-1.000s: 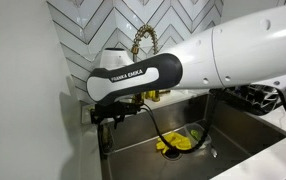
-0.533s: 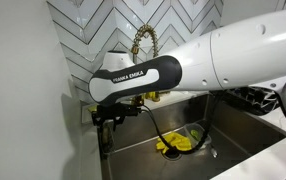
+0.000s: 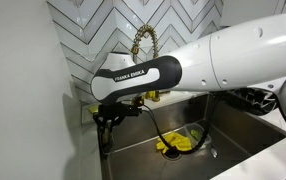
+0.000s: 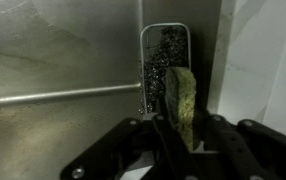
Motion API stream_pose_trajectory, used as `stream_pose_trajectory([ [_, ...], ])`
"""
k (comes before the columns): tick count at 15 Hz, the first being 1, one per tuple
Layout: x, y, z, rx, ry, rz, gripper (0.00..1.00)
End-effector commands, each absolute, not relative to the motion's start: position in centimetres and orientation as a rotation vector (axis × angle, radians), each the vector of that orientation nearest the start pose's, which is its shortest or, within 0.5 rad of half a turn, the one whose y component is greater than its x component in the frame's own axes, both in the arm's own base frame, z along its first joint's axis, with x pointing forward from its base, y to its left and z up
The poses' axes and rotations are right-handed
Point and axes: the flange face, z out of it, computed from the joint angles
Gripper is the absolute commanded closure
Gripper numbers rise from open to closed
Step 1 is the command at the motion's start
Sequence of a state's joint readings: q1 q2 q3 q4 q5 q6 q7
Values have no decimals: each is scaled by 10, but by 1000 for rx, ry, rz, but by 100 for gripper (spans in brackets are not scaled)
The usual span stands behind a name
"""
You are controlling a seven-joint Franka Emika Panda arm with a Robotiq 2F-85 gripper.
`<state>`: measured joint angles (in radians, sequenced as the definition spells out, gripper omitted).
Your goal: Move the faucet to the left, remove the sponge in the sink on the left side and put it on the top left of the sink
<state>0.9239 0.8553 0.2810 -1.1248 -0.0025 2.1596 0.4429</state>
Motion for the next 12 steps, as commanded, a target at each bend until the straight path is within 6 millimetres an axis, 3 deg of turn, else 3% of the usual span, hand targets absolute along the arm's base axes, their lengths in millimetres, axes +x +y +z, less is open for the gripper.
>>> stream_pose_trajectory([
  [1,349,706,324,-2670,-903,26,99],
  [5,349,705,334,-2679,-894,15,99],
  [12,345,699,374,-2701,-912,49,97],
])
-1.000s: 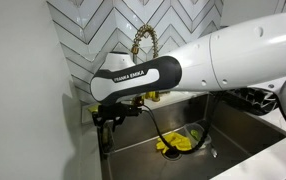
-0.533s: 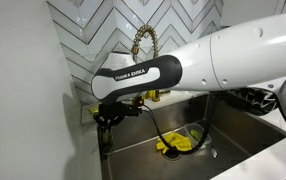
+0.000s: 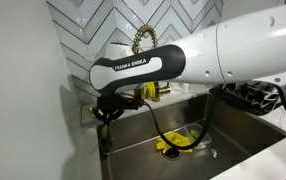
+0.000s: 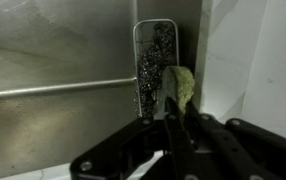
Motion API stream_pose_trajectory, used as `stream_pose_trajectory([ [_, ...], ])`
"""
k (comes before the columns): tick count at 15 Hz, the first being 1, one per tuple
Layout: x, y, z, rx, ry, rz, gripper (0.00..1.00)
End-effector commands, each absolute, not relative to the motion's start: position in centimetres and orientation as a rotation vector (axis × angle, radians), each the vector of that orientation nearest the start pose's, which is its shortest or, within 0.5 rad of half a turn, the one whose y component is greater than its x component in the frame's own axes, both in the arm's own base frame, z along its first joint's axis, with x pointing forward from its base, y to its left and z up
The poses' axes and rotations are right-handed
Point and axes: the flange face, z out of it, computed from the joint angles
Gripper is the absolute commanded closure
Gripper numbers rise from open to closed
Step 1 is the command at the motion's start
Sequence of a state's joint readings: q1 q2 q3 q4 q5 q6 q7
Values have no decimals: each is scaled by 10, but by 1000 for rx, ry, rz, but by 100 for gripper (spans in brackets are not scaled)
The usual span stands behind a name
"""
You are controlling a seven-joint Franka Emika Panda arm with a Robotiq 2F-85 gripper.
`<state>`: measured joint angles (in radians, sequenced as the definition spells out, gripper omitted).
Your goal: Move the faucet to the left, remove the sponge in the sink on the left side and put it on the top left of the sink
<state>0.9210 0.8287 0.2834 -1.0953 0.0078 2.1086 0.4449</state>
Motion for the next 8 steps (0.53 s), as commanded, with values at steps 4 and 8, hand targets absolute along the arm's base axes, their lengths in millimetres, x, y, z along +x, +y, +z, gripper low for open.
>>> stream_pose_trajectory([
  [4,341,695,382,-2697,-930,159,97],
  [8,325,690,406,-2733,-939,231,97],
])
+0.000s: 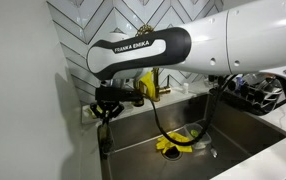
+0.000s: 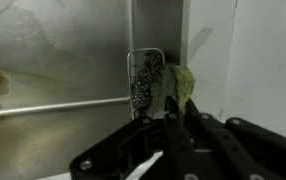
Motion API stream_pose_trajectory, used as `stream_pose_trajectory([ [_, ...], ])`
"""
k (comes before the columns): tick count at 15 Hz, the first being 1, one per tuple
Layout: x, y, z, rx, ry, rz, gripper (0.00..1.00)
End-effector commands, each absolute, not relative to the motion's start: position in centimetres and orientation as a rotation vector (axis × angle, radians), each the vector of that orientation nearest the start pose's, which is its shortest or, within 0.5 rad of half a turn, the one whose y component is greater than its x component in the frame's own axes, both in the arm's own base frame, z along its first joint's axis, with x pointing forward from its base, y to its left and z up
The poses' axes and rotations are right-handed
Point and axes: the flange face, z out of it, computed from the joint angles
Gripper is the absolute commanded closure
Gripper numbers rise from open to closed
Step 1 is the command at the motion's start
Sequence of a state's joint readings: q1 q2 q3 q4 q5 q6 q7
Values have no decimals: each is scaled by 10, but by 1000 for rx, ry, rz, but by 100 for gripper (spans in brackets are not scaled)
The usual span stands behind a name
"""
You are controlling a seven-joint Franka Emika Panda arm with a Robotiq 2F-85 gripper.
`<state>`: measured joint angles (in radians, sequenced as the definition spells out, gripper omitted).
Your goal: Move the faucet to the left, remove the sponge in the sink on the left side and put it on the top left of the sink
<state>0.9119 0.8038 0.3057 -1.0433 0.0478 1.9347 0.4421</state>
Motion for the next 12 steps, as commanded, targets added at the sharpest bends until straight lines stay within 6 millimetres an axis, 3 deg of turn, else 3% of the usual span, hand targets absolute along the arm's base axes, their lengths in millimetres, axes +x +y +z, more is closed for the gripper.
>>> stream_pose_trajectory([
  [1,321,689,415,-2749,-936,231,97],
  [7,319,689,458,-2781,-868,56,97],
  [12,337,691,476,-2766,-805,-181,97],
])
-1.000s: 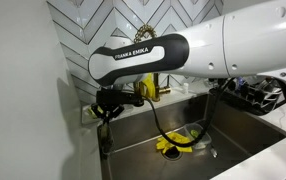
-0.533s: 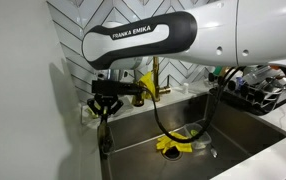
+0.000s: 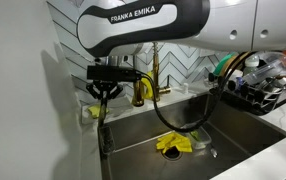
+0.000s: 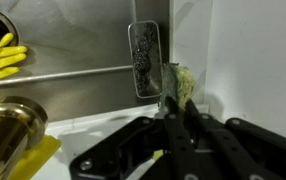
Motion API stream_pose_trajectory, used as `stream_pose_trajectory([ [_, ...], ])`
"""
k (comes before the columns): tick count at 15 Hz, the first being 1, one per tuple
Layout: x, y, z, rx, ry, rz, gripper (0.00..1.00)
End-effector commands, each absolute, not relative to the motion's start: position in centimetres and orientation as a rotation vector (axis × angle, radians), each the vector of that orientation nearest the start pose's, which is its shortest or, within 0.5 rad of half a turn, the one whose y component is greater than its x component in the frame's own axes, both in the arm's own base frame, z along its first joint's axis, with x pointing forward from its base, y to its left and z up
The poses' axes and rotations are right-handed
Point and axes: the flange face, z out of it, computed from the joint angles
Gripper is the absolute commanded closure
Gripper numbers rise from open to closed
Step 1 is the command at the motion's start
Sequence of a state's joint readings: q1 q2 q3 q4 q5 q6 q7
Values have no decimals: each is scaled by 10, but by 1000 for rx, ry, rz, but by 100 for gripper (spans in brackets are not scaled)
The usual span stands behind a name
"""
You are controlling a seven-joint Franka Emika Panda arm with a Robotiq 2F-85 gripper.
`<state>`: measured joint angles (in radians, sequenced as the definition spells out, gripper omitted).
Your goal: Move the faucet to the left, remove the sponge in the sink on the left side and put it on the top left of the sink
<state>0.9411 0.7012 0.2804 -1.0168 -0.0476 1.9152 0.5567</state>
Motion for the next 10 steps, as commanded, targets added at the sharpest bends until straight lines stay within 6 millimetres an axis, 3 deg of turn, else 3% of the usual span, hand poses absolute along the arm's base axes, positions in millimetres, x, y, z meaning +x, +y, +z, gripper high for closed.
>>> stream_pose_trajectory([
  [1,341,692,478,-2757,-792,-228,97],
  [6,360,701,483,-2639,-759,-456,97],
  [10,372,710,475,-2524,-724,-513,97],
])
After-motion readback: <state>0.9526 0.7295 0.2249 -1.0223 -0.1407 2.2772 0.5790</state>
